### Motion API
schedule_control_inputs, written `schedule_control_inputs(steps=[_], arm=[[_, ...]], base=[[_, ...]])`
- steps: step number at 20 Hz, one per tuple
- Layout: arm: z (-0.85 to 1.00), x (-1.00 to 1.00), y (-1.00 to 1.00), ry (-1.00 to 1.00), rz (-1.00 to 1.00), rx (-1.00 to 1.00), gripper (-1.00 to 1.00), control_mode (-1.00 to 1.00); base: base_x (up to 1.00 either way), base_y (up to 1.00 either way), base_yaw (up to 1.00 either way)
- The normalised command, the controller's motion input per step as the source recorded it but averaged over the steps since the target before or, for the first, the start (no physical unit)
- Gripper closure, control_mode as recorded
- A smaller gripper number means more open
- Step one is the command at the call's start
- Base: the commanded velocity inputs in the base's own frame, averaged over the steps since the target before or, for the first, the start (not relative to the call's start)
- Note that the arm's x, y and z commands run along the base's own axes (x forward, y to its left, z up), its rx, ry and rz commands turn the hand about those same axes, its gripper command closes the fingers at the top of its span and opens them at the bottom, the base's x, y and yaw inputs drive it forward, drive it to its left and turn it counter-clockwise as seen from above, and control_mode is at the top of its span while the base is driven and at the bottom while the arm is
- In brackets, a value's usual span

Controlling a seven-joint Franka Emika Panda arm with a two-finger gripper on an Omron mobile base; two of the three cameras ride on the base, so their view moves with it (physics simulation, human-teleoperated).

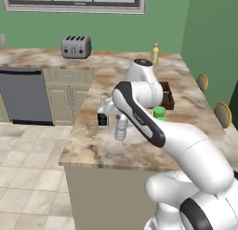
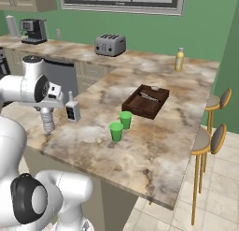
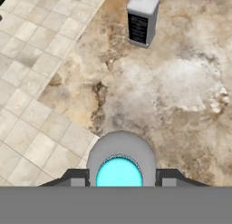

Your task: Place the drinks on the dining counter in a tight cluster.

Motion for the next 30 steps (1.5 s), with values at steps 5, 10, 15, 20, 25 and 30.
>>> schedule_control_inputs(steps=[5, 10, 15, 20, 25, 30], arm=[[-0.21, 0.3, 0.16, -0.04, 0.0, 0.0, 1.0, -1.0], [-0.16, 0.3, 0.0, 0.08, -0.05, -0.03, 1.0, -1.0], [-0.03, 0.6, 0.03, 0.07, -0.11, -0.04, 1.0, -1.0], [-0.02, 0.68, 0.28, 0.06, -0.2, 0.0, 1.0, -1.0], [-0.07, 0.39, 0.2, 0.02, -0.15, 0.0, 1.0, -1.0], [-0.29, 0.31, 0.05, 0.01, -0.14, 0.0, 1.0, -1.0]], base=[[0.0, 0.0, 0.0], [0.0, 0.0, 0.0], [0.0, 0.0, 0.0], [0.0, 0.0, 0.0], [0.0, 0.0, 0.0], [0.0, 0.0, 0.0]])
